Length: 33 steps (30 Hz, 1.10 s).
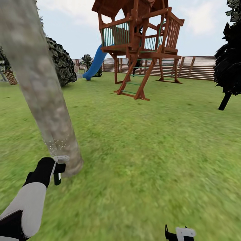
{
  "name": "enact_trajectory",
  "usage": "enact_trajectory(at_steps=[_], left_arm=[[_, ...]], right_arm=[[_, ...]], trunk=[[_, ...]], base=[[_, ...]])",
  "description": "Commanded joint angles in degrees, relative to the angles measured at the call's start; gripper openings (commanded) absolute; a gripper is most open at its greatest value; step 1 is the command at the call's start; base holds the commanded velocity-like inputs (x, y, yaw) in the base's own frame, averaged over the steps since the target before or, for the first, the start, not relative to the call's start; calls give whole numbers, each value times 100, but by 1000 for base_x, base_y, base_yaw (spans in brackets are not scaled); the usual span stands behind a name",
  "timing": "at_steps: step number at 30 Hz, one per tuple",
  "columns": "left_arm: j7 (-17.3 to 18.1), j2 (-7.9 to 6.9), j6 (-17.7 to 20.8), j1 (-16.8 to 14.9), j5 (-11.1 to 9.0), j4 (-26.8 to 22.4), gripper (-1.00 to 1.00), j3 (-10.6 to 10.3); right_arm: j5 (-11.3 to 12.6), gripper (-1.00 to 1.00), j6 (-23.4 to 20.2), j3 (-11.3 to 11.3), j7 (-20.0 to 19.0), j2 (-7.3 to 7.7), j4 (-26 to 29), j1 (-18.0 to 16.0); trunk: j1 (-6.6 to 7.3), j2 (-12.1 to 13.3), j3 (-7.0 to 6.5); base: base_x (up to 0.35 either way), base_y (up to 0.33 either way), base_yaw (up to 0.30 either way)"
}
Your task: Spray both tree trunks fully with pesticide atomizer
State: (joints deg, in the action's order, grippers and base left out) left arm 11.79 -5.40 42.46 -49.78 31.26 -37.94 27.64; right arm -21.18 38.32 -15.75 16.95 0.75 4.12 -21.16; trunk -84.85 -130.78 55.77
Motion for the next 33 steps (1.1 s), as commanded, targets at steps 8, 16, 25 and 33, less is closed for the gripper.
enact_trajectory(at_steps=[8, 16, 25, 33], left_arm=[[43, -405, 8, 185, 67, 56, -100, 49], [43, -227, 8, 188, 55, 9, -100, 44], [43, -344, 2, 202, 88, 57, -100, 48], [43, -199, 8, 197, 56, 6, -100, 17]], right_arm=[[-62, 100, 9, -24, 37, -4, -8, -4], [-62, 100, 9, -24, 37, -4, -8, -3], [-62, 100, 9, -24, 37, -4, -8, -3], [-62, 100, 9, -23, 37, -4, -8, -3]], trunk=[[-1, -2, 5], [-1, -2, 5], [-1, -2, 5], [-1, -2, 5]], base=[[117, -247, 25], [58, -273, 264], [161, -263, 73], [170, -253, 267]])
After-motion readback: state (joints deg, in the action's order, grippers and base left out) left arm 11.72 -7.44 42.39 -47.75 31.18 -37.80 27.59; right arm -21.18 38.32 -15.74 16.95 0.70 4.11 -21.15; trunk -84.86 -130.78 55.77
